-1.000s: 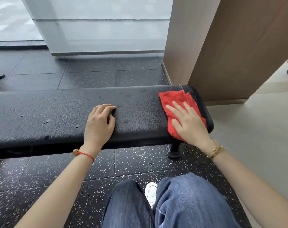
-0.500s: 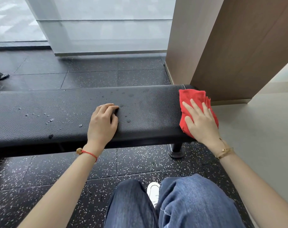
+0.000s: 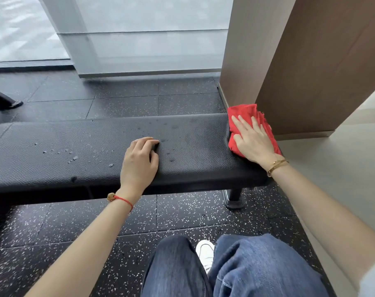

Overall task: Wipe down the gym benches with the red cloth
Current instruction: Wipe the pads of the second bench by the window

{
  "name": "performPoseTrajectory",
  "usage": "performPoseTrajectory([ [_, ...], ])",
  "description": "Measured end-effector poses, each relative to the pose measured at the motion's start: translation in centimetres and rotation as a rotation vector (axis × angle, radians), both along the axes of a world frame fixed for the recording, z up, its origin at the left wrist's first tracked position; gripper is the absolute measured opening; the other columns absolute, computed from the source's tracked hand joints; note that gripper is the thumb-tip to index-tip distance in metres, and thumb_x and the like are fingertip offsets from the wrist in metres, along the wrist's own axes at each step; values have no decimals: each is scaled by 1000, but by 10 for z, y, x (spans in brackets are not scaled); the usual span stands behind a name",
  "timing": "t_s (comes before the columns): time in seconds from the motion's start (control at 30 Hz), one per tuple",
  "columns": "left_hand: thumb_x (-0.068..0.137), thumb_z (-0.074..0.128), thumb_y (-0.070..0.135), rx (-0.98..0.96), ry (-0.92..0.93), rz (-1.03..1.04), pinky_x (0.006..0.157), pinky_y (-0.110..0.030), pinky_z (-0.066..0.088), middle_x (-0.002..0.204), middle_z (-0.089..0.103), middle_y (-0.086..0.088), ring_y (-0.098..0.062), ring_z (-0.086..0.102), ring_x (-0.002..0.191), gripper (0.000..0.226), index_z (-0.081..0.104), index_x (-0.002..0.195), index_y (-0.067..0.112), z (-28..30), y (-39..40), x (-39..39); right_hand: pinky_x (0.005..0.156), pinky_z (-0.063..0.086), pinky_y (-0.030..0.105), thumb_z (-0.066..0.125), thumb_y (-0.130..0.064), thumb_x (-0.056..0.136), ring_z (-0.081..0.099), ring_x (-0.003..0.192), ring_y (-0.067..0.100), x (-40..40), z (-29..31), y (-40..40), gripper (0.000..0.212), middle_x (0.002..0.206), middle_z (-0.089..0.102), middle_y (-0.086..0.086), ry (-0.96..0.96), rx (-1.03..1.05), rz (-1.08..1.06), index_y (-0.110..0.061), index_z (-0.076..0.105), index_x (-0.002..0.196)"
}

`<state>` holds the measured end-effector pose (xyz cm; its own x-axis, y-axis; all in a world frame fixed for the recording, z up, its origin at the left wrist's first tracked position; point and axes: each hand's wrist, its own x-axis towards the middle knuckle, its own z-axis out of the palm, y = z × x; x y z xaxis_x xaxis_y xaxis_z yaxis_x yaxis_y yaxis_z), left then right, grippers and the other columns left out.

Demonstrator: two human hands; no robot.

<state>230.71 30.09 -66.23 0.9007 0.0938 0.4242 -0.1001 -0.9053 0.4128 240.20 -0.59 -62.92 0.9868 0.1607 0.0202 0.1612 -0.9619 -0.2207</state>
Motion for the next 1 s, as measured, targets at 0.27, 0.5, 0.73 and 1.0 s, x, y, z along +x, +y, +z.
performPoseTrajectory([
  [0.27, 90, 54, 8, 32, 15, 16, 102, -38, 42, 122, 62, -6, -26, 52, 116, 28, 63, 117, 10, 2, -3, -1, 123, 7, 42, 39, -27, 98, 11, 150, 25, -19, -6, -27, 55, 159, 22, -11, -1, 79, 165, -35, 25, 150],
  [0.5, 90, 53, 9, 43, 15, 27, 101, -36, 41, 121, 61, -4, -25, 52, 115, 28, 62, 116, 11, 2, -4, -1, 122, 3, 42, 34, -29, 98, 9, 149, 30, 3, 1, 84, 54, 161, 18, -7, 13, 77, 232, -31, 23, 152],
  [0.73, 89, 53, 7, 18, 16, 9, 105, -38, 42, 123, 62, -4, -25, 53, 118, 30, 64, 118, 9, 4, -1, -2, 122, 12, 43, 40, -30, 94, 14, 149, 25, -41, -7, 68, 57, 159, 23, -12, -47, 51, 420, -36, 28, 149],
  [1.0, 89, 54, 6, 3, 34, 10, 105, -39, 42, 125, 62, -5, -26, 52, 121, 32, 64, 119, 9, 7, -4, -4, 122, 0, 44, 32, -32, 99, 3, 150, 30, 5, 3, 119, 54, 162, 12, -9, 17, 37, 262, -34, 21, 152],
])
